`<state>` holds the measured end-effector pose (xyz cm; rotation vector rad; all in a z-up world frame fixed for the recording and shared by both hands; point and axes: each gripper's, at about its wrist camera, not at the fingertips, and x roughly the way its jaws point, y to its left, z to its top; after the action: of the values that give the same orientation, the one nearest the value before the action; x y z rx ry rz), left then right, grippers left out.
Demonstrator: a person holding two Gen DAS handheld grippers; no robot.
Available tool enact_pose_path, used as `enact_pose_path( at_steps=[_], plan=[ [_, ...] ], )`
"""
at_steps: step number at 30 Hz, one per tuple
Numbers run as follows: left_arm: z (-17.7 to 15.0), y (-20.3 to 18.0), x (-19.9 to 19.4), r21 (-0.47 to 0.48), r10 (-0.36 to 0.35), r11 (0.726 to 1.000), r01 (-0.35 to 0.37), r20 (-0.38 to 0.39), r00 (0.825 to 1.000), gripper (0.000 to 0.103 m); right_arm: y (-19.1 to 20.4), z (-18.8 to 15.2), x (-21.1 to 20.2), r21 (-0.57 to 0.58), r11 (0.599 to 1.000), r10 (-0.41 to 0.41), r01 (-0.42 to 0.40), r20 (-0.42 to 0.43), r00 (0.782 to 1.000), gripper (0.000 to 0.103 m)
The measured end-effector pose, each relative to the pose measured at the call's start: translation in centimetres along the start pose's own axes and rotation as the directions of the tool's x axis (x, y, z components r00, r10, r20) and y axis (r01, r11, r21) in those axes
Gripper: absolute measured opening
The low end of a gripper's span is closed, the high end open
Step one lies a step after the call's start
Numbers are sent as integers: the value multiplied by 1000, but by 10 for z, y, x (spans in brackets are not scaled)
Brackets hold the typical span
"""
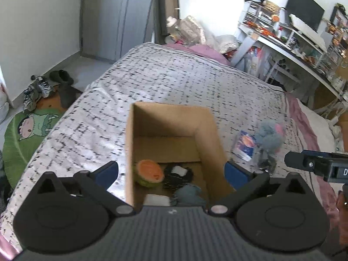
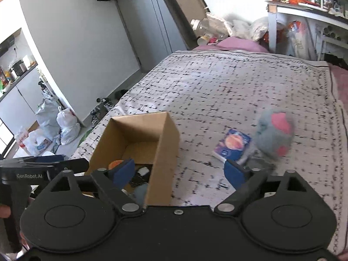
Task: Organize soft objects
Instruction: 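Withdraw both tools from the box toward the black bag and grey plush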
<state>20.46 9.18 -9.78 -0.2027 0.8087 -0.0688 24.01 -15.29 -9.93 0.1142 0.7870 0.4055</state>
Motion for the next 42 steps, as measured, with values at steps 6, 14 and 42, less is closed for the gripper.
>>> enact_pose_path(
  at_steps=[6,14,42],
  plan=[
    [1,-26,-4,31,-20,999,19,20,1000,103,-26,-7,-12,41,999,-12,11,21,1000,103],
    [6,-57,2,77,-46,996,47,-9,999,103,-57,-15,-26,88,995,-39,36,36,999,103],
    [23,-125,57,212,-62,975,72,-56,997,100,-128,-27,-3,275,959,-61,67,-29,998,79]
  ],
)
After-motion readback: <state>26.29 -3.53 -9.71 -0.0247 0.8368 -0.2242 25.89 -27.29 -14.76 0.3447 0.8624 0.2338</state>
